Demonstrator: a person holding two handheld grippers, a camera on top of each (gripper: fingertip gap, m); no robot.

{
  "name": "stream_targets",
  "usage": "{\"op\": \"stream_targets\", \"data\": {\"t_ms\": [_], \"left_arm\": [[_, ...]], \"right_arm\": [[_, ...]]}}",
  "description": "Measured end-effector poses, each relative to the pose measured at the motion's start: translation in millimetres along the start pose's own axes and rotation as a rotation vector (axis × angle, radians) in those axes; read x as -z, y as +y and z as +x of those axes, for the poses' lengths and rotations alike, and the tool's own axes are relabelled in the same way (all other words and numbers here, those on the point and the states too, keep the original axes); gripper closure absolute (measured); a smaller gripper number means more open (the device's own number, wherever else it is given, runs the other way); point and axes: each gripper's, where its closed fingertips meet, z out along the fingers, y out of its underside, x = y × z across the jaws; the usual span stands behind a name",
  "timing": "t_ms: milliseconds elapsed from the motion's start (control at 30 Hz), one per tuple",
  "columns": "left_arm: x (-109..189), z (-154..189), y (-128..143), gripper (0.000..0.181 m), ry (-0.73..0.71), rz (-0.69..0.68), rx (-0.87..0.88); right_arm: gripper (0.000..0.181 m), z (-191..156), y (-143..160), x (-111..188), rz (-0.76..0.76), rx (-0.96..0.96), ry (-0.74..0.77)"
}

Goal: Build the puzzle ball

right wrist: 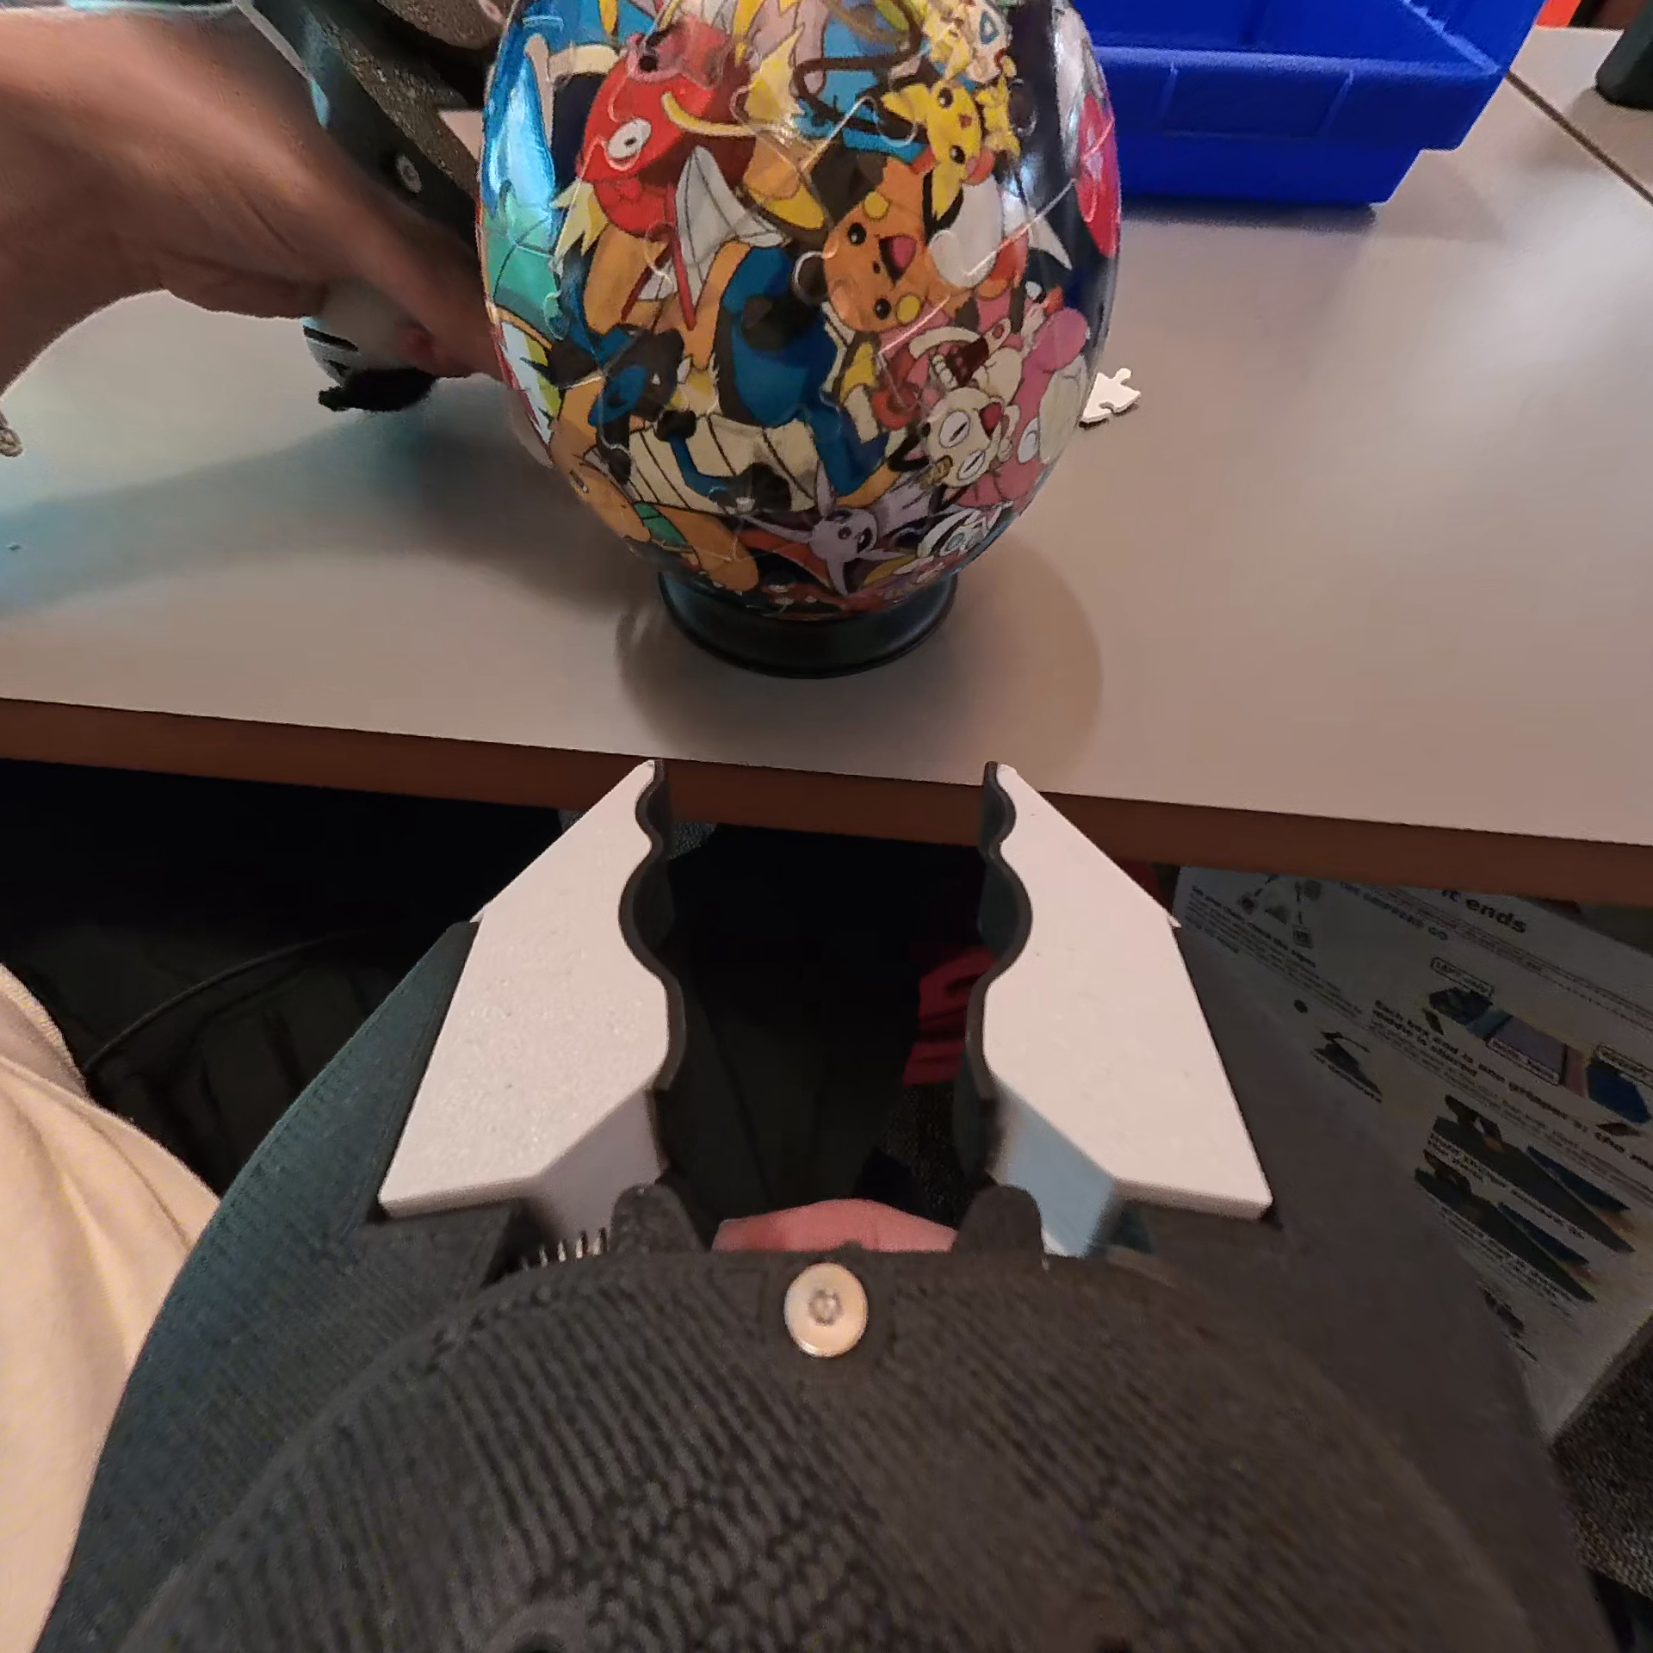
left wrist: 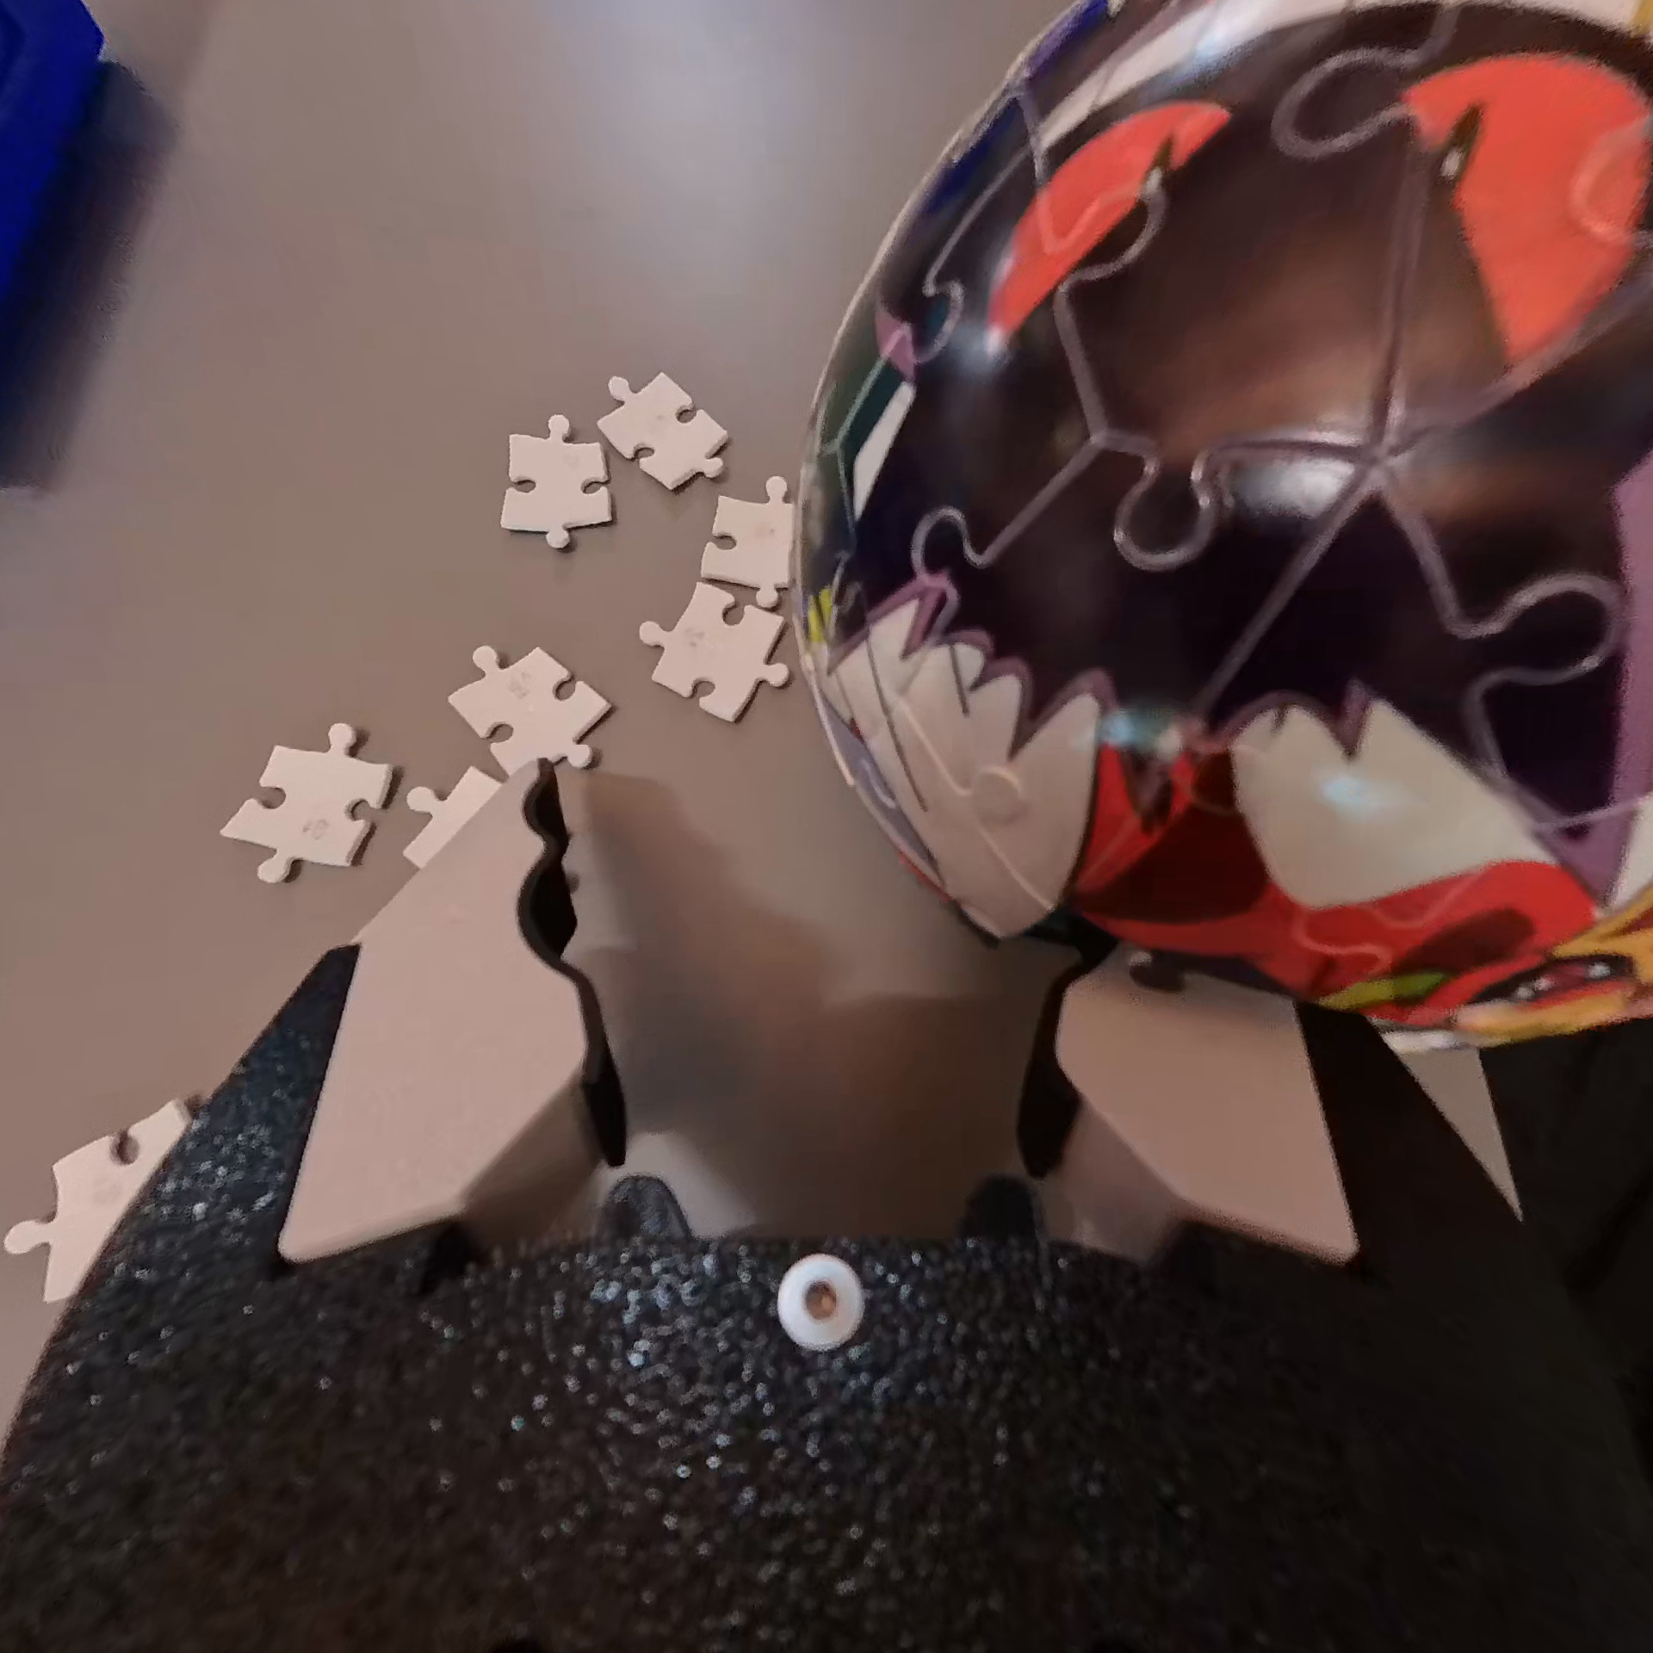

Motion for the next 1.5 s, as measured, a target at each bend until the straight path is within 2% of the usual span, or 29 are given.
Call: {"op": "stream_targets", "data": {"t_ms": [533,867,900,1000,1067,1133,1233,1400,1500], "left_arm": [[-2,-6,2,0.068,-0.047,0.010,-0.057],[1,-3,2,0.070,0.012,0.023,-0.122],[1,-2,2,0.072,0.024,0.027,-0.128],[1,-3,3,0.071,0.041,0.025,-0.127],[1,-4,3,0.070,0.049,0.023,-0.134],[0,-3,2,0.069,0.062,0.025,-0.153],[-2,-4,1,0.067,0.082,0.022,-0.164],[-4,-6,1,0.064,0.108,0.017,-0.171],[-5,-7,2,0.063,0.122,0.008,-0.160]], "right_arm": [[0.112,-1,1,-2,-0.001,0.007,-0.001],[0.110,4,-5,2,0.008,0.040,0.027],[0.106,8,-10,3,0.019,0.067,0.056],[0.062,23,-41,4,0.088,0.229,0.154],[0.062,20,-61,0,0.092,0.413,0.149],[0.042,17,-77,-9,0.075,0.640,0.125],[0.027,7,-89,-26,0.004,0.874,0.015],[0.023,-3,-90,-41,-0.179,1.135,-0.228],[0.023,-14,-95,-46,-0.199,1.217,-0.352]]}}
